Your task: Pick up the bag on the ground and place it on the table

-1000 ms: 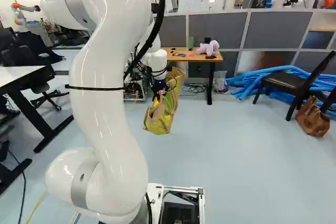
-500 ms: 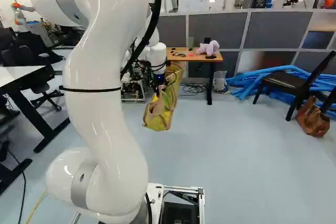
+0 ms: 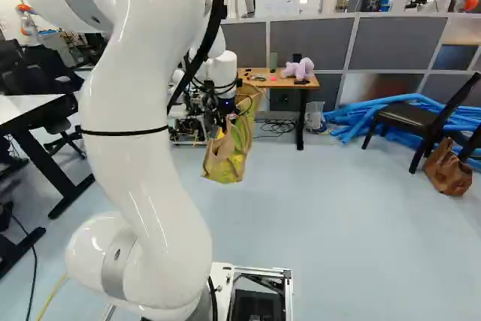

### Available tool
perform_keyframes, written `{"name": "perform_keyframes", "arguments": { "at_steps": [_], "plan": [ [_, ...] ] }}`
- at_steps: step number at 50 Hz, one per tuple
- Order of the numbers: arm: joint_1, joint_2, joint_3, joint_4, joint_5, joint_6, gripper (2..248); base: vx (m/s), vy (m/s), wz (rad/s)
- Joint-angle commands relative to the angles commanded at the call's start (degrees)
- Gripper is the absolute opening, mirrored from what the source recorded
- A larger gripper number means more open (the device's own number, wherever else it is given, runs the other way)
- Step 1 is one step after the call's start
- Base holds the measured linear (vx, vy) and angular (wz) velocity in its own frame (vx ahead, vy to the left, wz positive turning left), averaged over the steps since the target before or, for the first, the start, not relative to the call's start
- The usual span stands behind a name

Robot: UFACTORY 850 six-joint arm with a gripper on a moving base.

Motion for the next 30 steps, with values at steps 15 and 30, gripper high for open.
{"name": "perform_keyframes", "arguments": {
  "at_steps": [15, 30],
  "plan": [
    [0.1, 1.8, -0.6, -1.0, -2.4, 0.0, 22, 0.0, 0.0, 0.0],
    [0.1, 3.4, -1.3, -2.1, -4.8, 0.0, 22, 0.0, 0.0, 0.0]
  ]
}}
